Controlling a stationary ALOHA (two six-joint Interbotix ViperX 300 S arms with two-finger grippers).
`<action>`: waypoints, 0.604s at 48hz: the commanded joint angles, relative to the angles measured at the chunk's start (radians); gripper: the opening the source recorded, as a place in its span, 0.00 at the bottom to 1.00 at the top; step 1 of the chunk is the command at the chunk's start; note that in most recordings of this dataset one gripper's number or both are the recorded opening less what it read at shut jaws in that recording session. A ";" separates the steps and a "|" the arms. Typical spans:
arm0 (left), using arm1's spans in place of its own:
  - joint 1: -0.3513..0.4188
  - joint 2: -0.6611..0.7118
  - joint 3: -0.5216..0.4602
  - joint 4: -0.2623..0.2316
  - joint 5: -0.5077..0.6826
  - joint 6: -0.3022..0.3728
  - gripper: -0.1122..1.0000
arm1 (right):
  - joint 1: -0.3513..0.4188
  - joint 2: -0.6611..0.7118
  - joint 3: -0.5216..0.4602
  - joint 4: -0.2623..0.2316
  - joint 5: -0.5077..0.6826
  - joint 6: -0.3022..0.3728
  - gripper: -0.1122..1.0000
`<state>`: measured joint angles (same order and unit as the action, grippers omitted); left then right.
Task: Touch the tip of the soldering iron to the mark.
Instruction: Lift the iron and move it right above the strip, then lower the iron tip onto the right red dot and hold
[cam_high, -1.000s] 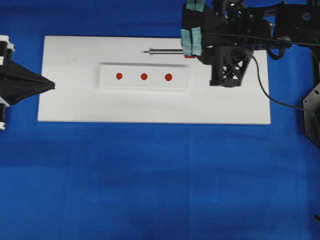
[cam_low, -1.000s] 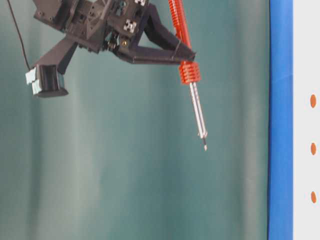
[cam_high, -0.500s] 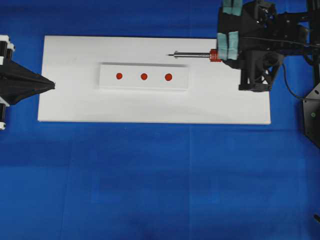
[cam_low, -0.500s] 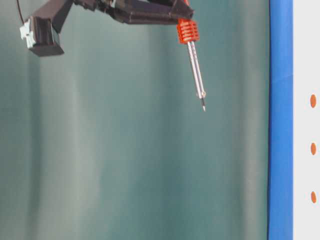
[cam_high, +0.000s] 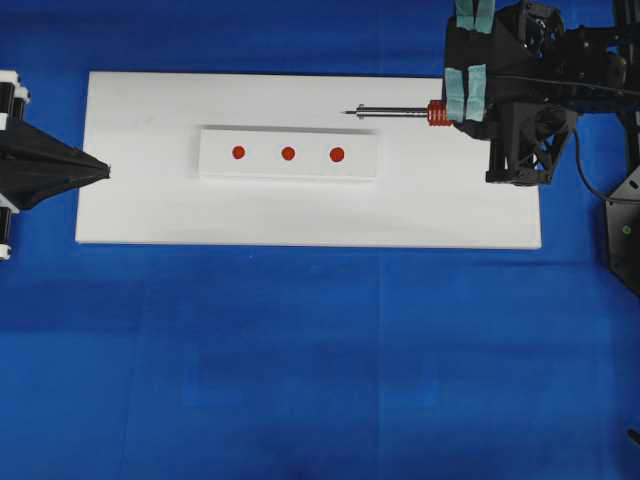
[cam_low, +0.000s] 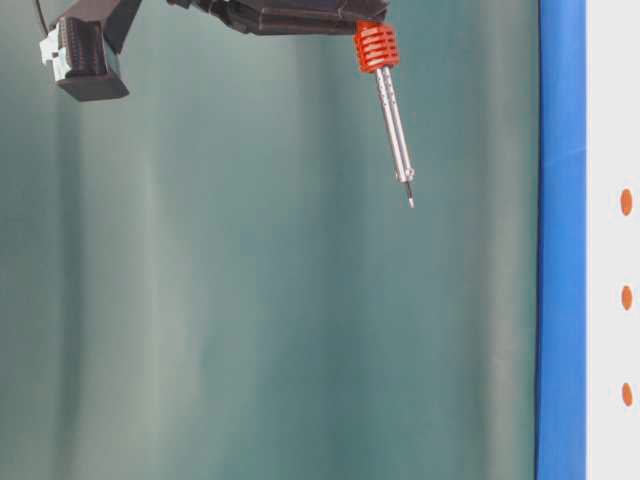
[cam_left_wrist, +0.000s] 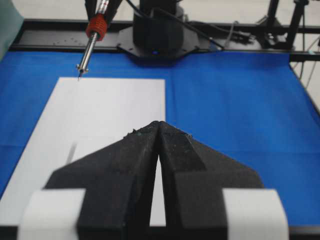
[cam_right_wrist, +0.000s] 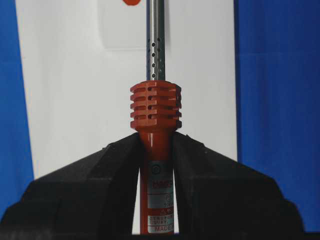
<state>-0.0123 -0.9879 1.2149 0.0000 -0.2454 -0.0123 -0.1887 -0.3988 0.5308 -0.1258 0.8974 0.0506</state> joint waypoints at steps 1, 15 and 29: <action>0.003 0.003 -0.012 0.003 -0.005 -0.002 0.10 | 0.002 -0.015 -0.011 0.003 -0.006 0.003 0.16; 0.002 0.005 -0.012 0.003 -0.005 -0.003 0.10 | 0.002 0.002 0.002 0.011 -0.008 0.003 0.16; 0.002 0.003 -0.012 0.003 -0.005 -0.002 0.10 | 0.003 0.066 0.046 0.032 -0.069 0.005 0.16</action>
<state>-0.0123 -0.9879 1.2149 0.0000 -0.2454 -0.0138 -0.1887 -0.3436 0.5783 -0.1012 0.8529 0.0537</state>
